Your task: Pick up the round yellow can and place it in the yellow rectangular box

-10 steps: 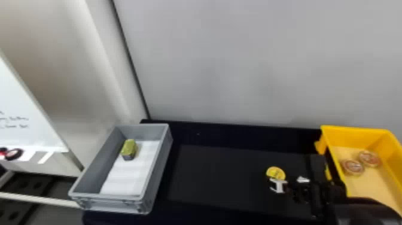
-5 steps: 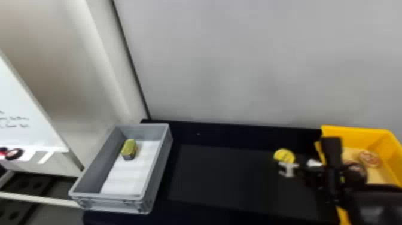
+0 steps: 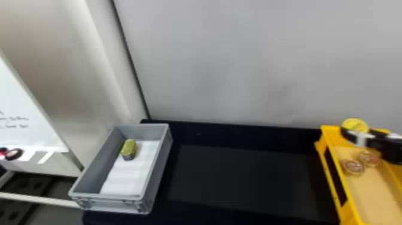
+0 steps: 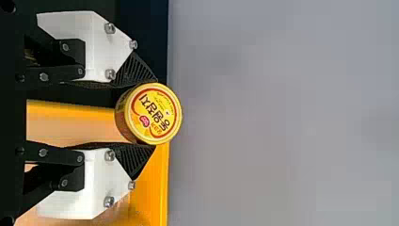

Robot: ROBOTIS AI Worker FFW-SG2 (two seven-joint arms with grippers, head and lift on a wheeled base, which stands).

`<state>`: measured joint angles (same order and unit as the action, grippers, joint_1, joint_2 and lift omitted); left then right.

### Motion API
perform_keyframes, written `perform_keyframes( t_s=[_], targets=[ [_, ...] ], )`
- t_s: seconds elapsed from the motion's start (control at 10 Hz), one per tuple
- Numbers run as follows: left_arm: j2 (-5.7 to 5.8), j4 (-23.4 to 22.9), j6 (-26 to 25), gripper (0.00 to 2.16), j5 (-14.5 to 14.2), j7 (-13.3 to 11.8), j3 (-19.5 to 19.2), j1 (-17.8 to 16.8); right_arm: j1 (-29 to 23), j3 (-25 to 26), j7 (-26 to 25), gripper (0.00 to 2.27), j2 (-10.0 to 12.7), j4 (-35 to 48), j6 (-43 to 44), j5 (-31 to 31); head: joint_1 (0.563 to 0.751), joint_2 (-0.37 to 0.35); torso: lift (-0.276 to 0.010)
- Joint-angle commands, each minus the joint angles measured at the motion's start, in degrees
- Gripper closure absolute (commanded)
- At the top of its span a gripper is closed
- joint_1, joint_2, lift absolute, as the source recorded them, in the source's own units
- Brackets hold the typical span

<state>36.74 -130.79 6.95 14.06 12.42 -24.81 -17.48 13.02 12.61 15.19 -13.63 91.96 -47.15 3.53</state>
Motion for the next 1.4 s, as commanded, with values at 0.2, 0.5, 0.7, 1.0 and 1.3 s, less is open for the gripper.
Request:
perform_keyframes(
  t_s=[0.2, 0.5, 0.7, 1.0, 1.3],
  targets=[
    [0.11, 0.0, 0.0, 0.45, 0.0, 0.1, 0.4, -0.4, 0.9, 8.2, -1.1, 0.73, -5.8, -10.4, 0.0, 8.2, 0.64, 0.167, 0.0],
    [-0.25, 0.0, 0.1, 0.45, 0.0, 0.2, 0.9, -0.5, 3.5, 4.1, -1.6, 0.73, -8.9, -23.9, 4.4, 12.9, 0.64, 0.167, 0.0],
    [-0.42, 0.2, 0.2, 0.45, 0.0, 0.2, 1.3, -0.7, 5.5, 2.1, -1.6, 0.73, -9.0, -31.3, 4.9, 12.9, 0.64, 0.167, 0.0],
    [-0.6, 0.4, 0.6, 0.45, 0.0, 0.2, 1.7, -1.2, 7.2, 0.8, -0.1, 0.73, -9.0, -40.0, 7.0, 13.2, 0.64, 0.167, 0.0],
    [-0.69, 0.7, 0.7, 0.45, 0.0, 0.2, 2.1, -1.5, 7.4, 0.8, -0.3, 0.73, -9.0, -41.4, 7.9, 13.2, 0.64, 0.167, 0.0]
  ],
)
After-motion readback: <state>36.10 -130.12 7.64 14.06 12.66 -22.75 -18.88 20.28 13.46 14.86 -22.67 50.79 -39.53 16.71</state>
